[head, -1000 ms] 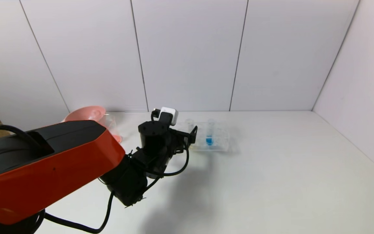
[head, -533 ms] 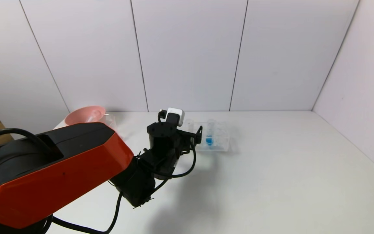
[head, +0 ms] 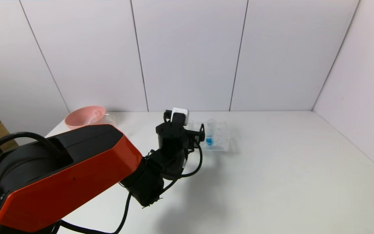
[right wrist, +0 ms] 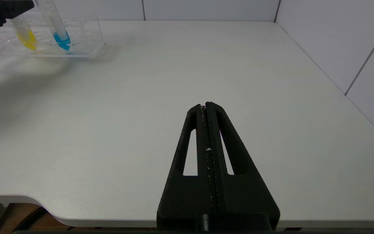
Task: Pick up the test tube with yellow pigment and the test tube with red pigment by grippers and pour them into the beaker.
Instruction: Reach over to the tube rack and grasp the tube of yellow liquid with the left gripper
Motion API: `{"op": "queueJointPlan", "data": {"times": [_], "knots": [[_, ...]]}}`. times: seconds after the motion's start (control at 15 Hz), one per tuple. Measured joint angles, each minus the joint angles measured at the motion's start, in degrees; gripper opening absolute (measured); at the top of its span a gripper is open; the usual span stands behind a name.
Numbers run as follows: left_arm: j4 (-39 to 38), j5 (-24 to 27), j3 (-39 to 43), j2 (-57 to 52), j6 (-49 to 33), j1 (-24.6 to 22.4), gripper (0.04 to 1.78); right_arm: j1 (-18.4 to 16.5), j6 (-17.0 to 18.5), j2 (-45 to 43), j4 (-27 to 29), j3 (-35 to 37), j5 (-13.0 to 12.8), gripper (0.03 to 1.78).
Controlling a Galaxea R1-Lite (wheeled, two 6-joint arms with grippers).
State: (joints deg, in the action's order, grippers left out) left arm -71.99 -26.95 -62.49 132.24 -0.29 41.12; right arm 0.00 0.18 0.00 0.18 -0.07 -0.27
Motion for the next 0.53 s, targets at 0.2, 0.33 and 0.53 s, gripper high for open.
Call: {"op": "queueJointPlan", "data": {"times": [0.2,0.33,0.53], "knots": [[0.4,0.0,-0.3,0.9,0.0,0.1,1.77,0.0,0.0,0.0,0.0,0.0,0.0,0.11],[0.2,-0.1,-0.4,1.2,0.0,0.1,1.77,0.0,0.0,0.0,0.0,0.0,0.0,0.11],[-0.1,-0.1,-0.6,1.7,0.2,0.1,1.76,0.0,0.0,0.0,0.0,0.0,0.0,0.11]]}}
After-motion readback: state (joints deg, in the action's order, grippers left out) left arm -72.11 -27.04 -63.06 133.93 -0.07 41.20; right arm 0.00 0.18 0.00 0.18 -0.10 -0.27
